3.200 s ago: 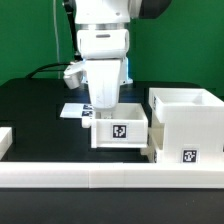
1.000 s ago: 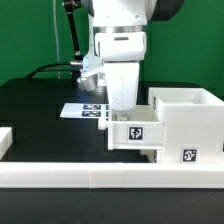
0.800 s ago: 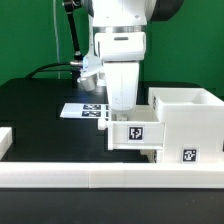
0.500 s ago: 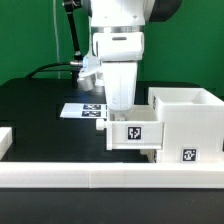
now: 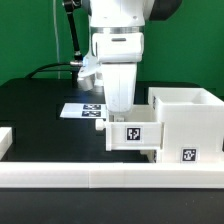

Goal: Assemble drawer

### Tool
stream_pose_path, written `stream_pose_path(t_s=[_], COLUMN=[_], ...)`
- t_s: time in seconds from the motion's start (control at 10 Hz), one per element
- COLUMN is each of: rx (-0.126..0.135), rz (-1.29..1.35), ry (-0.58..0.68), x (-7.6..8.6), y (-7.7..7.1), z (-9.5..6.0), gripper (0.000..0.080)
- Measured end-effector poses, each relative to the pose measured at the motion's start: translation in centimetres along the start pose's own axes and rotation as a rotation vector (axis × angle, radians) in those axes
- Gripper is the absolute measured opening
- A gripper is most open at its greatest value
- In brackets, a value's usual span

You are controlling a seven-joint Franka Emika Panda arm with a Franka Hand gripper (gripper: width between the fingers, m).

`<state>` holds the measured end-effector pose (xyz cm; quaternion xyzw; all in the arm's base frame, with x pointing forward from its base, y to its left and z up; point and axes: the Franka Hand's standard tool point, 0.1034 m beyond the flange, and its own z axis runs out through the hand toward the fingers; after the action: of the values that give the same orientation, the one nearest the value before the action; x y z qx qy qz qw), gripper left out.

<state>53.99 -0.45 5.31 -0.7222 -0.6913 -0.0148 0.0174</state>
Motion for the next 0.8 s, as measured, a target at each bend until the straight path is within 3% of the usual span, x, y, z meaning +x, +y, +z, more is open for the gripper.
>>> stream_pose_path(t_s=[0.8], rx=[-0.001], rz=[-0.01], ry=[-0.008], x=[0.08], y=[0.18], z=[0.03], gripper=[0.0042])
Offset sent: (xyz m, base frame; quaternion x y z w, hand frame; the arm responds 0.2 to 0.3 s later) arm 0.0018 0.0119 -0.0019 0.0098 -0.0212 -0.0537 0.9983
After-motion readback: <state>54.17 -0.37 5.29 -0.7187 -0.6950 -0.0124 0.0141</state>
